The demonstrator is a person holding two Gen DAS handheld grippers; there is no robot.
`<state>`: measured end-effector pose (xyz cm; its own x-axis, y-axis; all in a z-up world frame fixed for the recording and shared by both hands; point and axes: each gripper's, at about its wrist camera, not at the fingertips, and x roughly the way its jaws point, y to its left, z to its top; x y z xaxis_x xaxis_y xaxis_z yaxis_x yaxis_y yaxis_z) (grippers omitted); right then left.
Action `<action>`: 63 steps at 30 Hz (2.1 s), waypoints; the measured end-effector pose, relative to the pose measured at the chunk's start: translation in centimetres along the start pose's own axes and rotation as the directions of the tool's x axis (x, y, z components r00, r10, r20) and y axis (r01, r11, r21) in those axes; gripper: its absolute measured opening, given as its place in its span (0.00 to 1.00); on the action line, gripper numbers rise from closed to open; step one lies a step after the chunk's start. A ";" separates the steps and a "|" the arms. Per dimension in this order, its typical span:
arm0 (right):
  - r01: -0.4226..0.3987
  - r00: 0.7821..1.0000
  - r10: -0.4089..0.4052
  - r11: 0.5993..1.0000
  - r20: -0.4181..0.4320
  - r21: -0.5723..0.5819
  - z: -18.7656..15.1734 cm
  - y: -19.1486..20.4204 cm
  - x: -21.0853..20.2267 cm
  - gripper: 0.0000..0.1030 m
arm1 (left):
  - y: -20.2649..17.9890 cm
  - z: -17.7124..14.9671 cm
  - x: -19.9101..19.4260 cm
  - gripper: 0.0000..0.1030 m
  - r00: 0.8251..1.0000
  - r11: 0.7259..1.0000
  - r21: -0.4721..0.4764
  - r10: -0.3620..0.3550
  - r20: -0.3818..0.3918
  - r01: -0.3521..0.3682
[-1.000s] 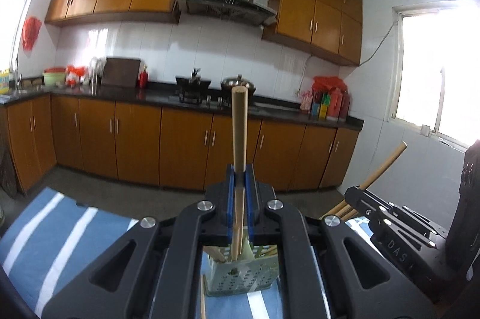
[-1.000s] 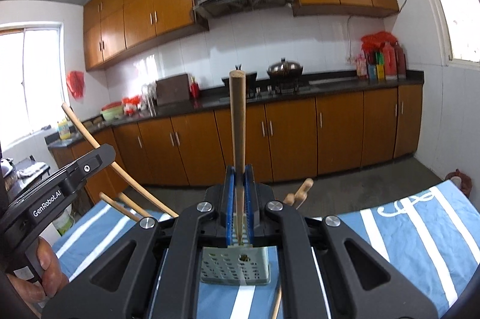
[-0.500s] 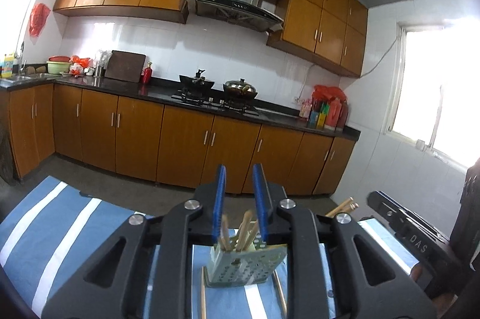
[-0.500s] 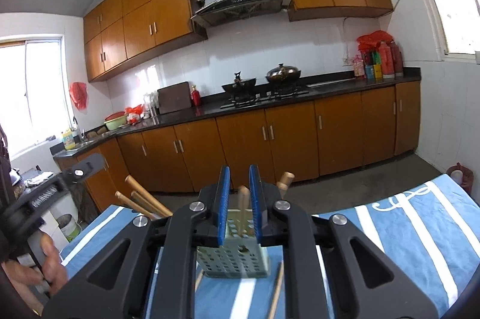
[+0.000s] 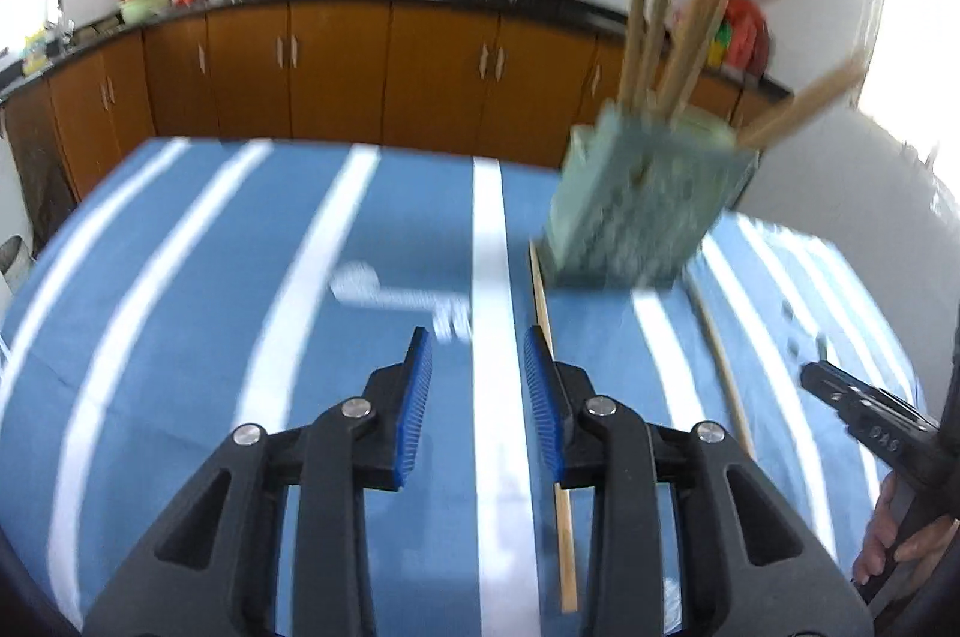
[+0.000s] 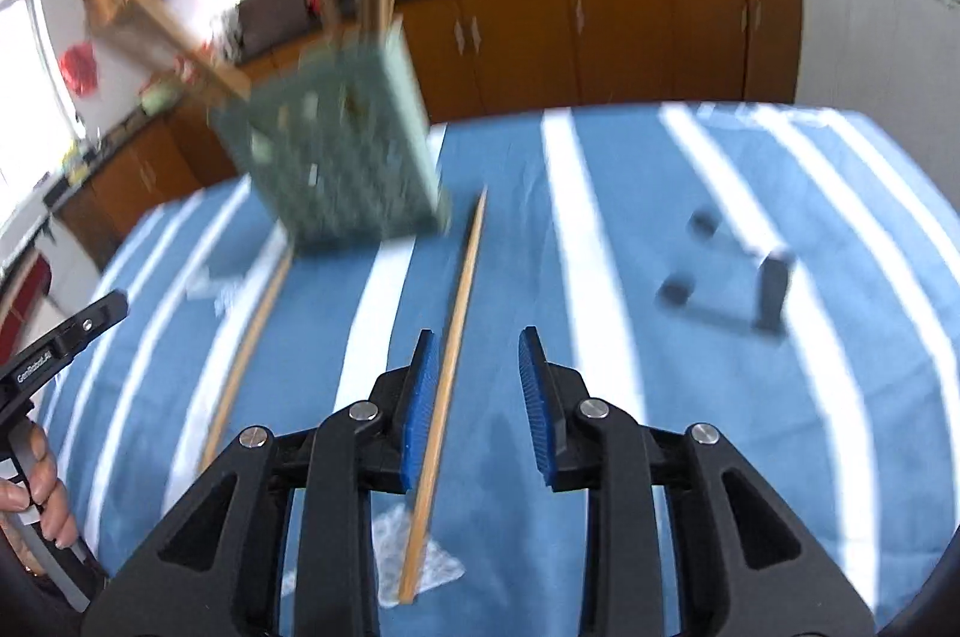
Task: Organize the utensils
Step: 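Lower the right tool onto a chopstick and close it while the left tool grasps another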
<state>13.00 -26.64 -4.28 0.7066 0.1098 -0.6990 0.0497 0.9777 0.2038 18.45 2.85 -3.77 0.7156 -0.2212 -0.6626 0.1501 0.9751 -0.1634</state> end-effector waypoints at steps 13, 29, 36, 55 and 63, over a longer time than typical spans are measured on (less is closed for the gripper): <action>0.064 0.994 -0.070 0.995 -0.079 -0.081 -1.9 2.1 3.5 0.20 | -2.5 -1.4 2.9 0.32 0.996 0.998 0.054 -0.025 -0.086 0.030; 0.138 0.988 -0.138 0.990 -0.071 -0.013 -0.8 -1.2 3.8 0.07 | -4.7 -3.4 6.0 0.08 0.985 0.988 0.153 0.061 -0.161 -0.037; 0.127 0.989 -0.129 0.991 -0.067 -0.030 -0.3 -1.4 4.1 0.07 | -2.6 -2.0 6.7 0.08 0.981 0.991 0.096 0.112 -0.158 -0.097; 0.114 0.991 -0.118 0.991 -0.056 -0.075 1.2 -1.4 5.4 0.07 | 0.9 -0.2 7.6 0.17 0.978 0.990 0.044 0.140 -0.152 -0.135; 0.127 0.989 -0.132 0.989 -0.062 -0.080 0.9 -1.5 5.6 0.08 | 0.6 -0.5 7.6 0.18 0.979 0.987 0.063 0.153 -0.137 -0.145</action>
<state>17.54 -27.65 -7.87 0.6488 -0.0097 -0.7609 0.0828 0.9949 0.0578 23.64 1.77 -9.25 0.6297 -0.0701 -0.7737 0.0874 0.9960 -0.0191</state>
